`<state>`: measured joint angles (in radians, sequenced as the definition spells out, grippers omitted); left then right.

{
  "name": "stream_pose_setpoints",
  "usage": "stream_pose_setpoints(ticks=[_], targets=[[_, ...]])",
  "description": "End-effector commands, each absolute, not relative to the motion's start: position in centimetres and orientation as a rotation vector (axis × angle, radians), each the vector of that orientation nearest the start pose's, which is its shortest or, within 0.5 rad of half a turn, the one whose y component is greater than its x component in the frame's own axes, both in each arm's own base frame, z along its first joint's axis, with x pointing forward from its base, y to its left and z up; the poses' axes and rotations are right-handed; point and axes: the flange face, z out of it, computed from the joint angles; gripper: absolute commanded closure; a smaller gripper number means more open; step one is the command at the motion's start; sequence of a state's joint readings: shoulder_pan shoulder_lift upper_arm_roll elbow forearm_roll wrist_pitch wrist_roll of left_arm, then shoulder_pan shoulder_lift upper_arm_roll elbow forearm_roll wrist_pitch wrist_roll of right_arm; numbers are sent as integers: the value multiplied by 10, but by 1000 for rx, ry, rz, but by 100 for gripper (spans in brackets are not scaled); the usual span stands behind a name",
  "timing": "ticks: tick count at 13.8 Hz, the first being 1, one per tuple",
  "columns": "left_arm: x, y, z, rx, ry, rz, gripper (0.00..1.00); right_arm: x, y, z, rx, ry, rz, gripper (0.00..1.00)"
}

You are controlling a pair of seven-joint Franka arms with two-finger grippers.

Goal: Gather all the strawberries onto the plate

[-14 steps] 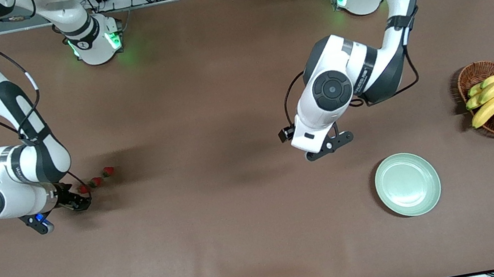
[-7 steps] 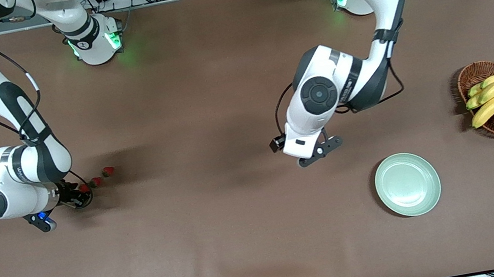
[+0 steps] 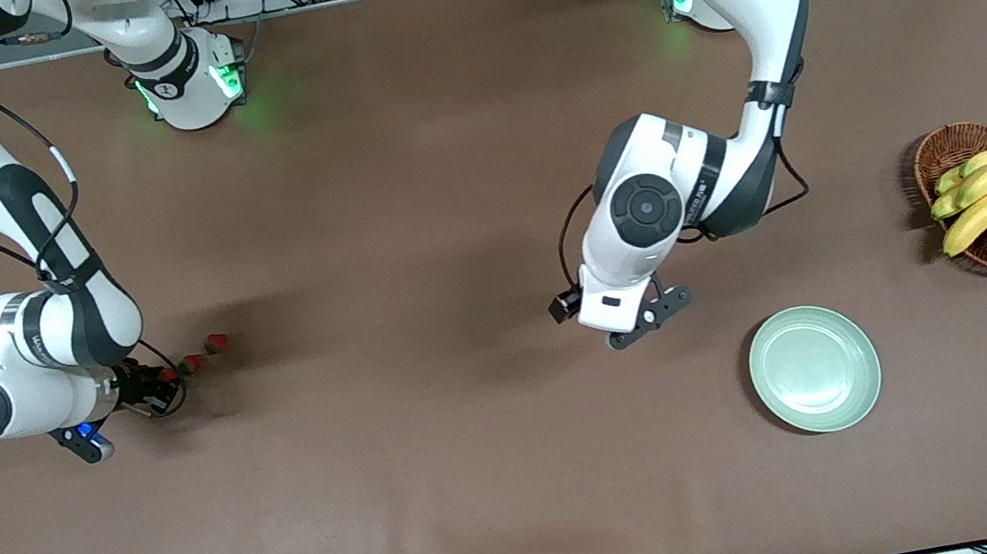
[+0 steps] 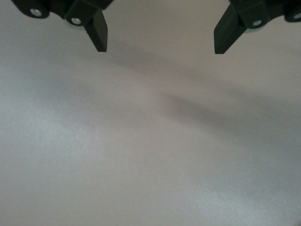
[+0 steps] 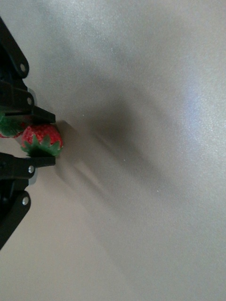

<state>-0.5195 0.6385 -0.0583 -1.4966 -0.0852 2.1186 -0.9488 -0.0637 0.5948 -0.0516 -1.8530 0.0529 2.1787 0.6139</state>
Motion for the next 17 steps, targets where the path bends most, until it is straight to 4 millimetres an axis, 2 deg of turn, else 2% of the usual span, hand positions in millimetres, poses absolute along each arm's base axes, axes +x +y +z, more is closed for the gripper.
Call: stream_pose_setpoints(ticks=[1,2,4,6,7,9,11,13,15,17], targets=[[601,-386,296,-3134,-703,122,0,610,-66,186,-2922,1173,406,80],[602,-386,295,-3136,-708,120,0,612,-66,190,-2922,1170,394,80],[599,-392,293,-3140,-718,111,0,627,-62,218,-2926,1138,315,83],[597,-399,293,-3145,-755,98,0,638,-46,250,-2928,1076,241,85],[594,-404,292,-3144,-761,98,0,648,-29,270,-2923,1035,189,86],[592,-408,292,-3144,-759,95,0,655,18,298,-2922,920,132,87],[594,-405,292,-3143,-759,92,0,652,76,307,-2934,781,129,82],[598,-399,296,-3150,-746,81,0,642,154,316,-2953,617,118,79],[606,-387,302,-3151,-768,69,0,623,225,313,-2983,457,121,80],[616,-371,307,-3147,-818,62,0,605,279,302,-2996,329,118,79]])
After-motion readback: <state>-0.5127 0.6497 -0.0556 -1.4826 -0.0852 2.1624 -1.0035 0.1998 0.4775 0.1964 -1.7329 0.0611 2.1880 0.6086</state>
